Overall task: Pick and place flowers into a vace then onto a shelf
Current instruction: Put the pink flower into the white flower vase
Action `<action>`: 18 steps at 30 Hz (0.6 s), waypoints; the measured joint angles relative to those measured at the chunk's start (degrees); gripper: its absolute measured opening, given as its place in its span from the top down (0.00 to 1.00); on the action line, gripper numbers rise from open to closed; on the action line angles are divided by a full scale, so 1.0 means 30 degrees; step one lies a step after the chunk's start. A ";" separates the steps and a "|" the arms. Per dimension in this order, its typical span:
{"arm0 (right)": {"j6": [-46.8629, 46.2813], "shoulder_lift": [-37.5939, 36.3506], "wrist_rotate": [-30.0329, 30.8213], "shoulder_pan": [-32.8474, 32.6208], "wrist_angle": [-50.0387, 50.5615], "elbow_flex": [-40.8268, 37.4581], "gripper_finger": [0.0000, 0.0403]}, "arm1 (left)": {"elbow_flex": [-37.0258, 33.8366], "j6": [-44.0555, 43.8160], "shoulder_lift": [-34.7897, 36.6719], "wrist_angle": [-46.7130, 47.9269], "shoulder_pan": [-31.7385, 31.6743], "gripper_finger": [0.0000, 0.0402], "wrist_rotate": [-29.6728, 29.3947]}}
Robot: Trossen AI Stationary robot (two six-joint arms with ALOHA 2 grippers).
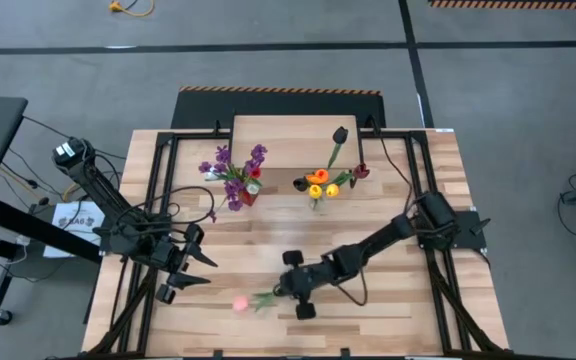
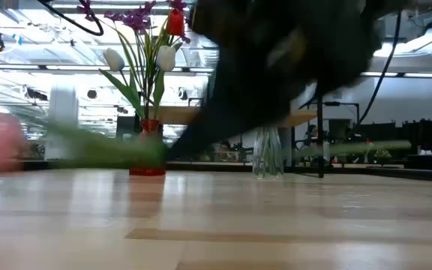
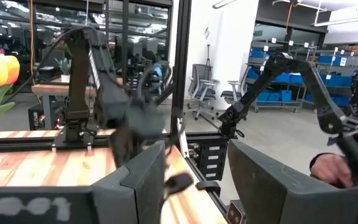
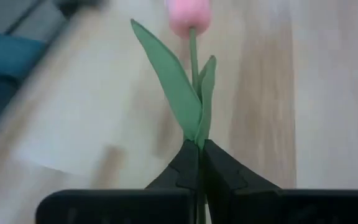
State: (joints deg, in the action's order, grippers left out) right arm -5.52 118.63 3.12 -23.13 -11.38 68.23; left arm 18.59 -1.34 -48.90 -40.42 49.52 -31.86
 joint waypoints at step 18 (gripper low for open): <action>0.9784 -0.4218 0.2424 -0.2992 -1.3431 0.0109 1.00 | -0.0007 0.0717 -0.0683 -0.0939 -0.0586 0.58 -0.0180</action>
State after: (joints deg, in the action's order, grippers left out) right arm 23.83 105.98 10.39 -32.11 -51.67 68.55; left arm 18.57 0.81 -50.95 -43.24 47.76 -32.40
